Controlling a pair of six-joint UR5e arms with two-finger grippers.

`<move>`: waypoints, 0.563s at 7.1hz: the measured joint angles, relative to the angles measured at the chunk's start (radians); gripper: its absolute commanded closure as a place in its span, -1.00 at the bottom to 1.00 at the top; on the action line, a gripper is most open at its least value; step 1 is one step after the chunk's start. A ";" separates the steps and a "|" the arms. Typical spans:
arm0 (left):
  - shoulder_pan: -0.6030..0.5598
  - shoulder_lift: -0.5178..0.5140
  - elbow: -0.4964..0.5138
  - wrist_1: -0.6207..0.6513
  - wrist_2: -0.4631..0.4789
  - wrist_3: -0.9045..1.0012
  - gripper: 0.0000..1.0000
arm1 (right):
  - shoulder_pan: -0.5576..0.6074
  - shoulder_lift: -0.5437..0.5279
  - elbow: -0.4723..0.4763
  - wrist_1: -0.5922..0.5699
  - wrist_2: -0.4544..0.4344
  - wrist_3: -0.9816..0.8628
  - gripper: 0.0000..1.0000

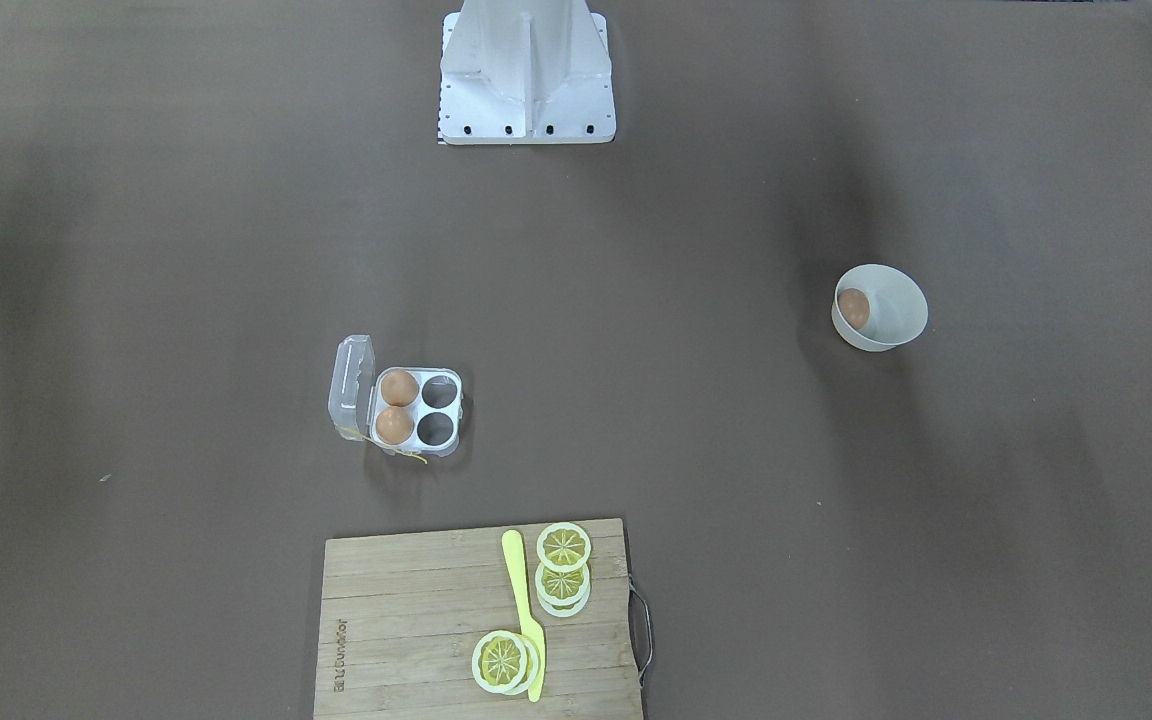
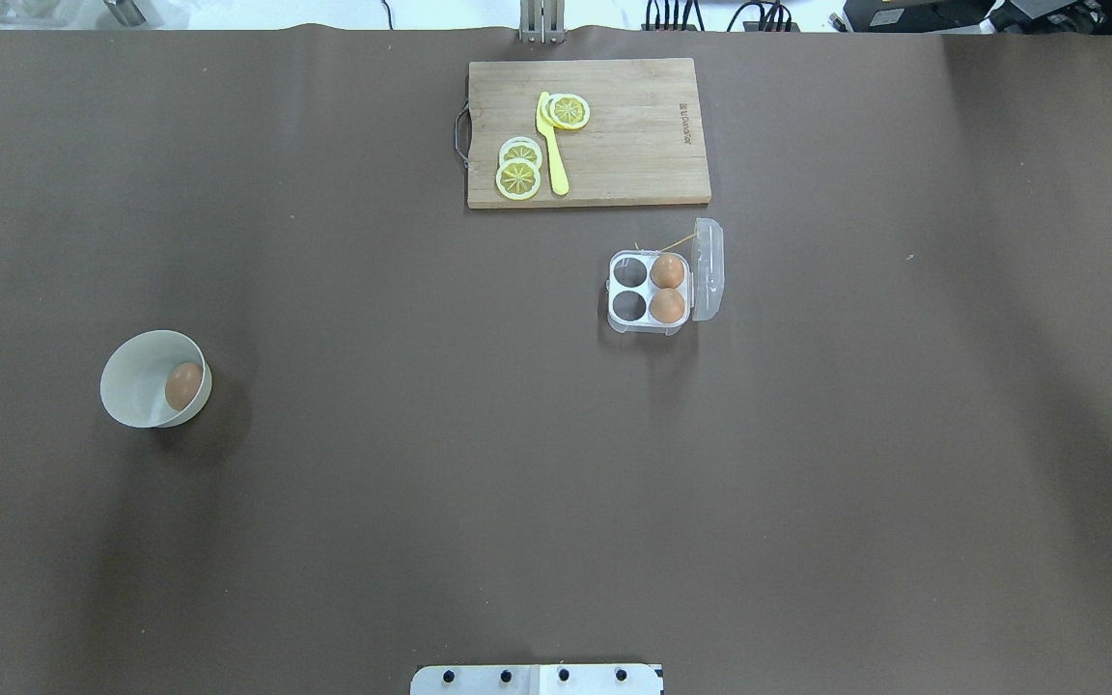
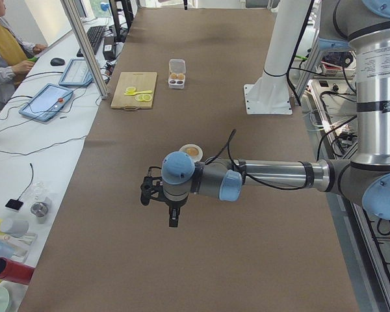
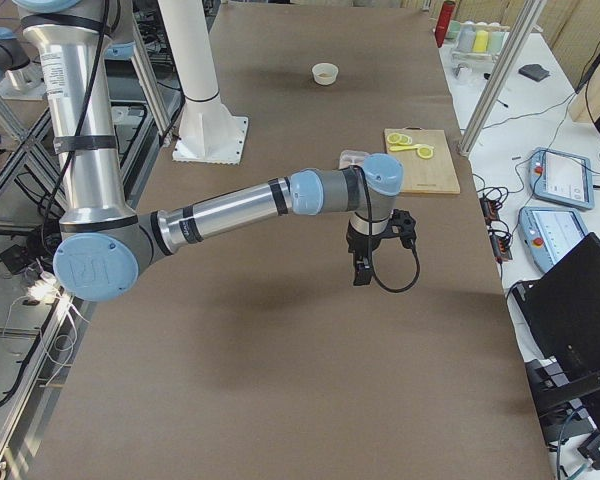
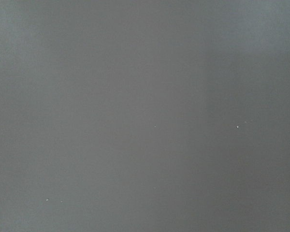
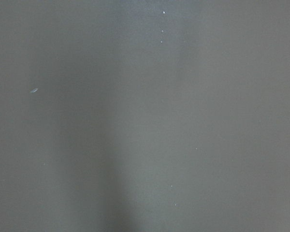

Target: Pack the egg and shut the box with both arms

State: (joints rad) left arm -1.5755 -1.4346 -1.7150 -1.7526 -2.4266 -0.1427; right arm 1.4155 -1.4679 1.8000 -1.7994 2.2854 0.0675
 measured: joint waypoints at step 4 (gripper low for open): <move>0.000 0.054 -0.027 -0.022 -0.003 0.008 -0.96 | -0.001 -0.001 -0.001 0.000 0.004 -0.002 -1.00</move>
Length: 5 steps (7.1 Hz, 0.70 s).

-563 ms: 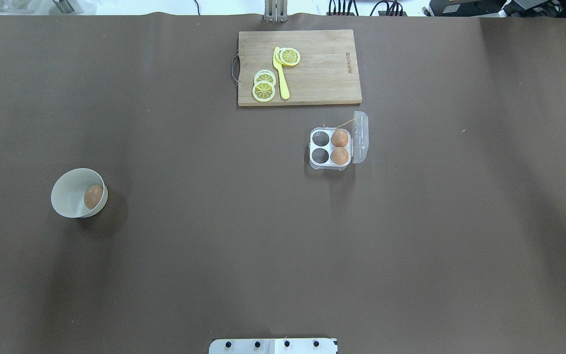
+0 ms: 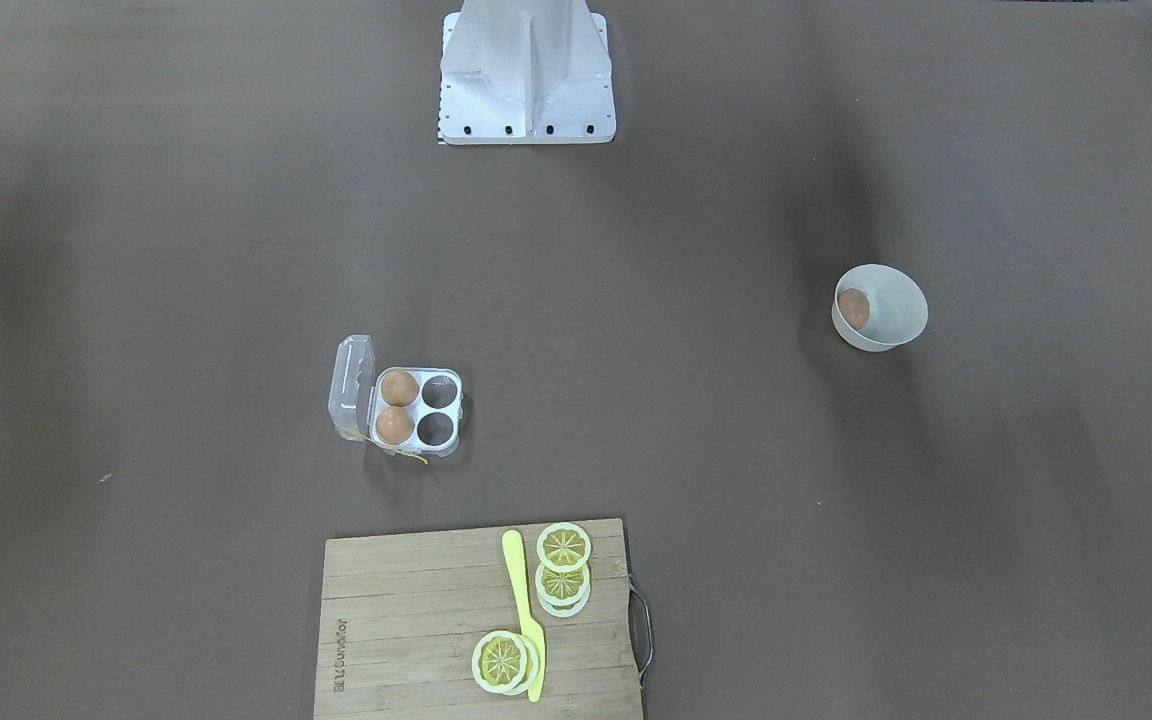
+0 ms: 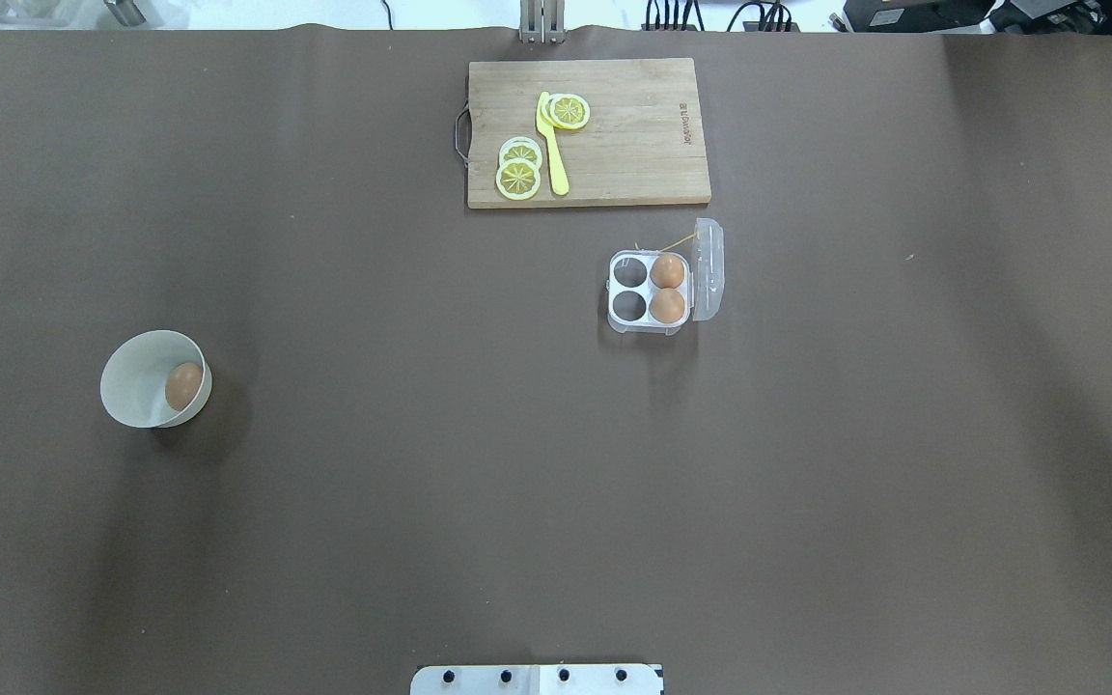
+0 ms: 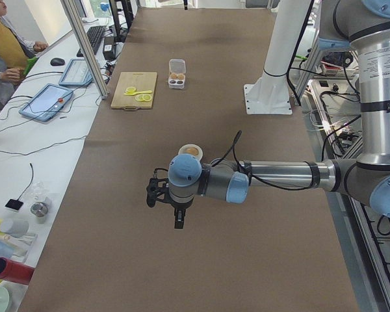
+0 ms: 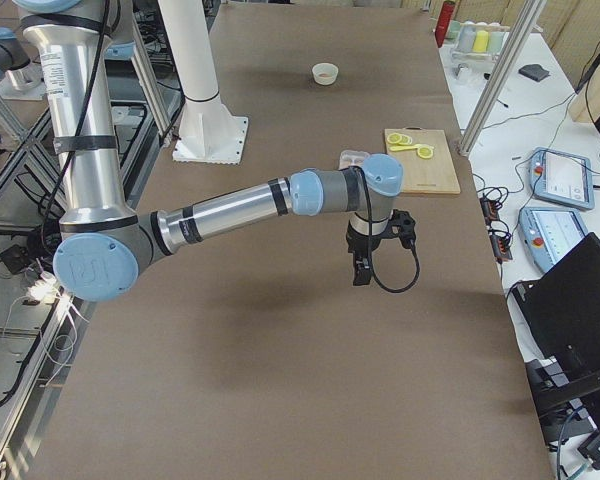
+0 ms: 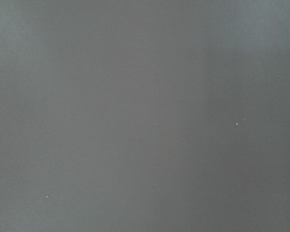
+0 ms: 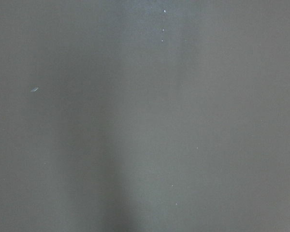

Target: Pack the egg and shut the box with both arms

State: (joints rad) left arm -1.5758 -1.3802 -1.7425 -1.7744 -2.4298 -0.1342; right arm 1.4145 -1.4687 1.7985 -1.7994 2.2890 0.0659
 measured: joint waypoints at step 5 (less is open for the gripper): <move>0.001 0.030 -0.019 -0.013 -0.007 -0.010 -0.95 | -0.001 -0.003 -0.001 0.010 0.013 -0.001 -1.00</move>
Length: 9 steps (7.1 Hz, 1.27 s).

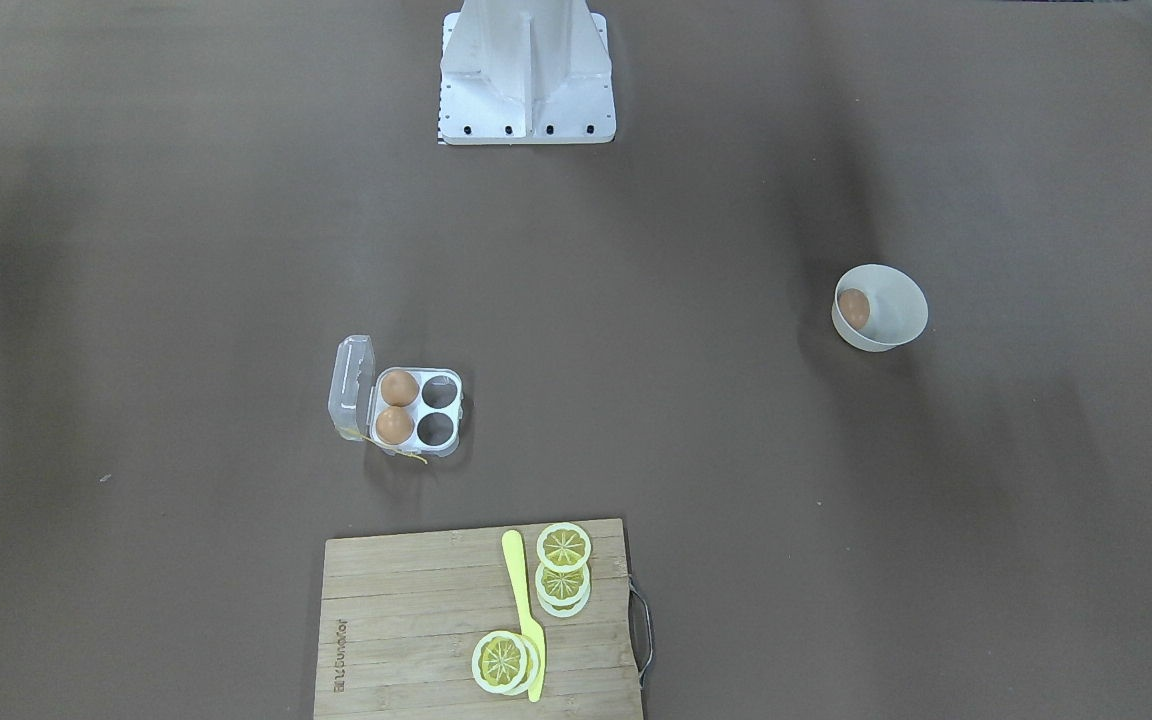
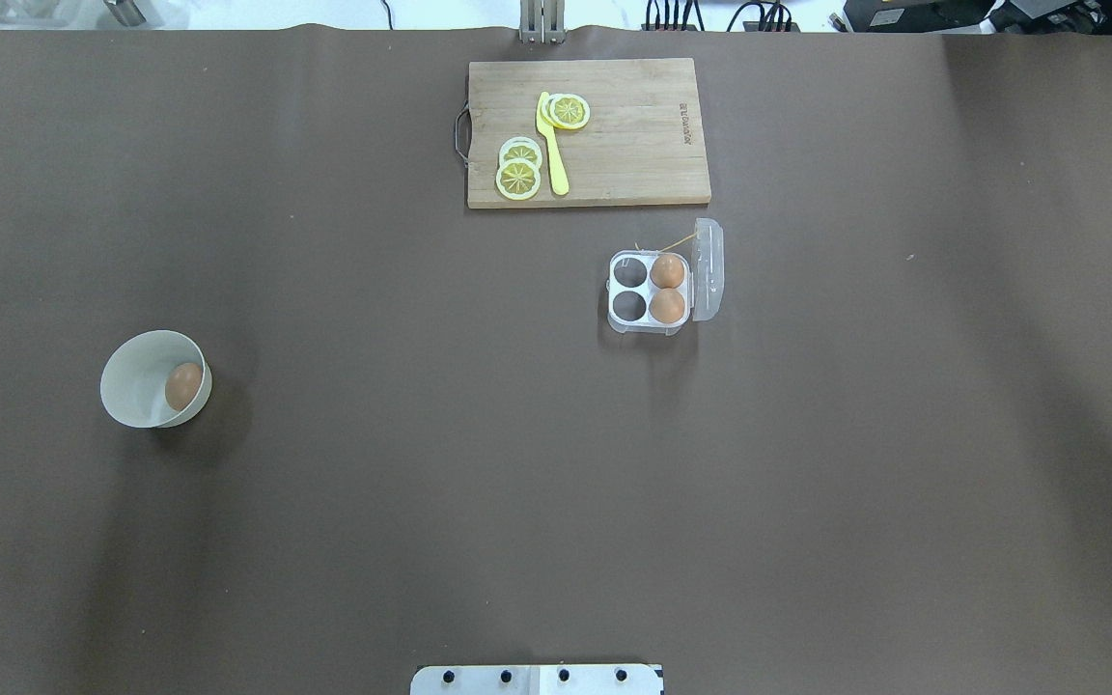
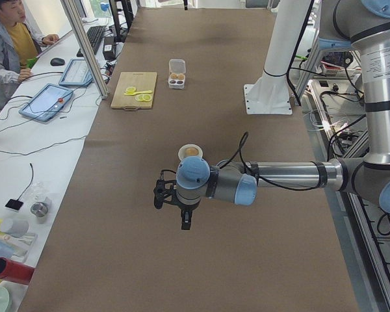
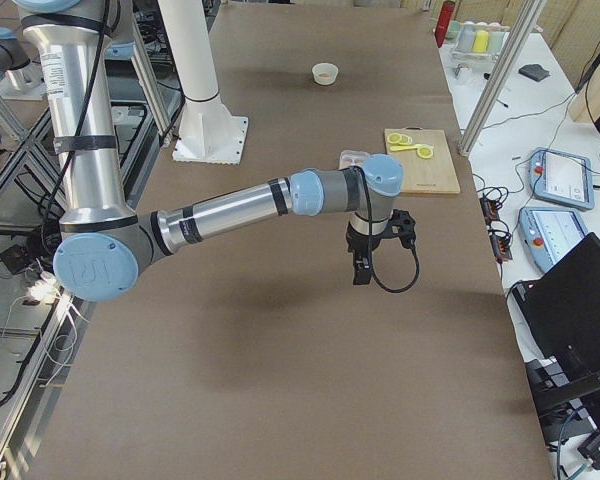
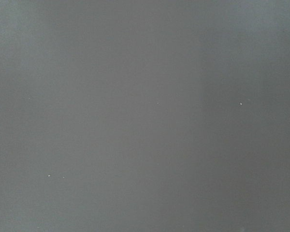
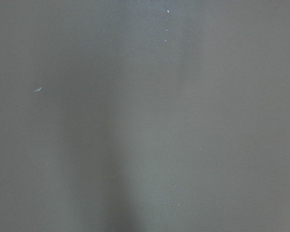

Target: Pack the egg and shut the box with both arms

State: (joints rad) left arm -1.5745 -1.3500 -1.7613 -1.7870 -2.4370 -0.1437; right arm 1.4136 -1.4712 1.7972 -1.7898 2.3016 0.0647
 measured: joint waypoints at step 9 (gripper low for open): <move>0.006 -0.003 -0.054 -0.002 -0.008 -0.003 -0.96 | -0.030 -0.014 0.004 0.026 0.052 0.004 -1.00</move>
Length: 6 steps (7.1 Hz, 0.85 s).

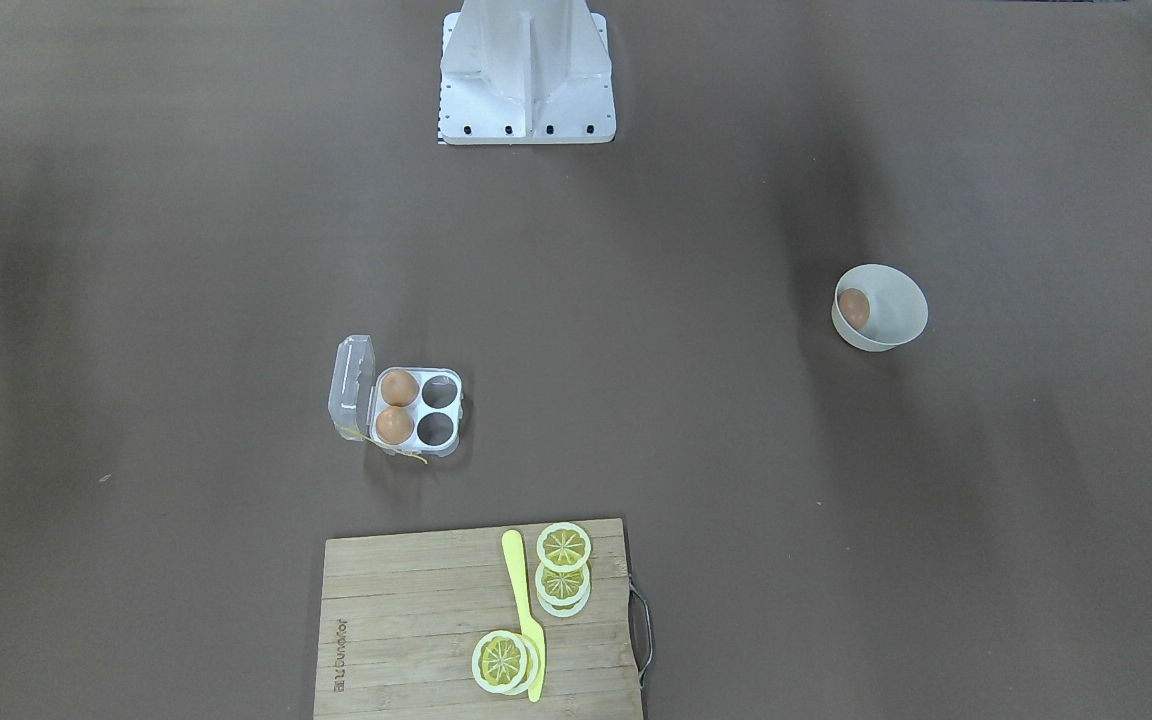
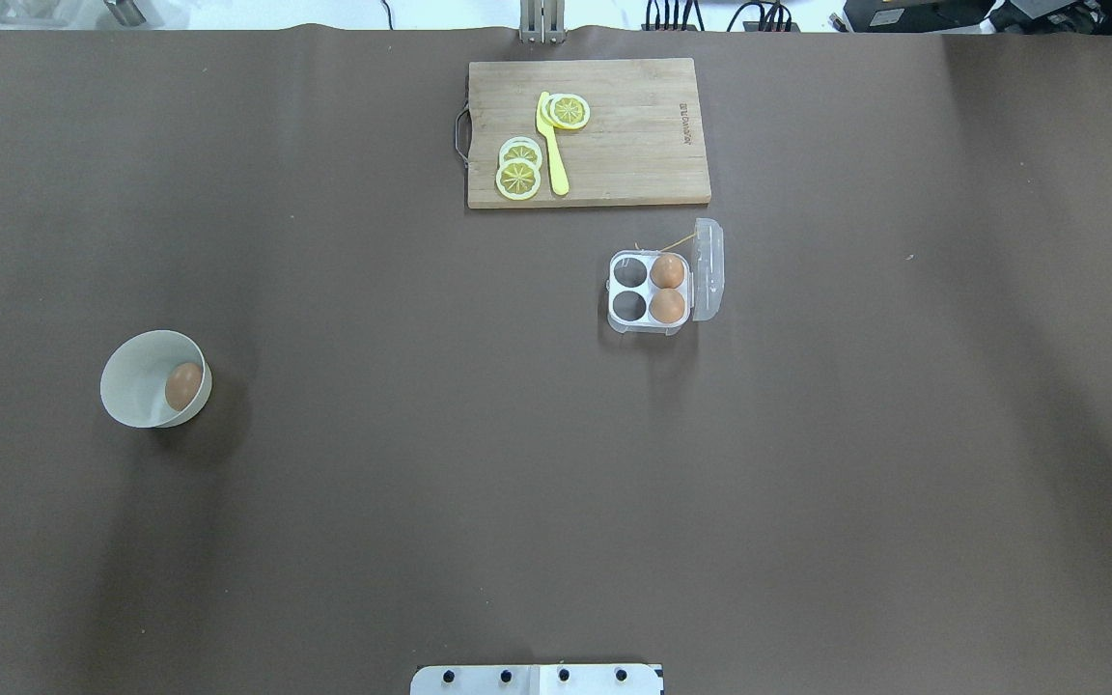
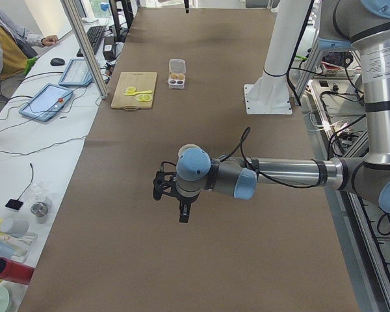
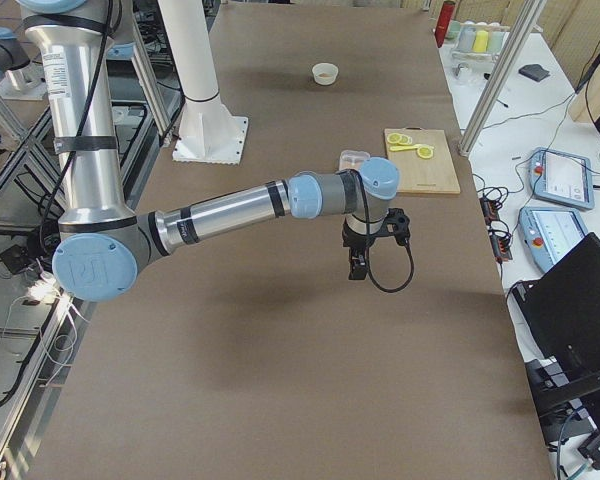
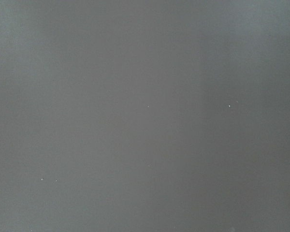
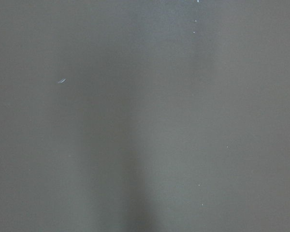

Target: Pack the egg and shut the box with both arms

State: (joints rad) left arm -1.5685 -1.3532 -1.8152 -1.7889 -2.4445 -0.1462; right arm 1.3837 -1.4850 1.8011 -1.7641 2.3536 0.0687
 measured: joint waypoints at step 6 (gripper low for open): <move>0.294 -0.087 -0.141 -0.018 0.098 -0.434 -0.63 | -0.048 0.002 0.002 0.062 -0.007 0.000 -1.00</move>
State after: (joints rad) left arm -1.2744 -1.4407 -1.9559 -1.8067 -2.3461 -0.5807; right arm 1.3354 -1.4833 1.8036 -1.7025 2.3469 0.0689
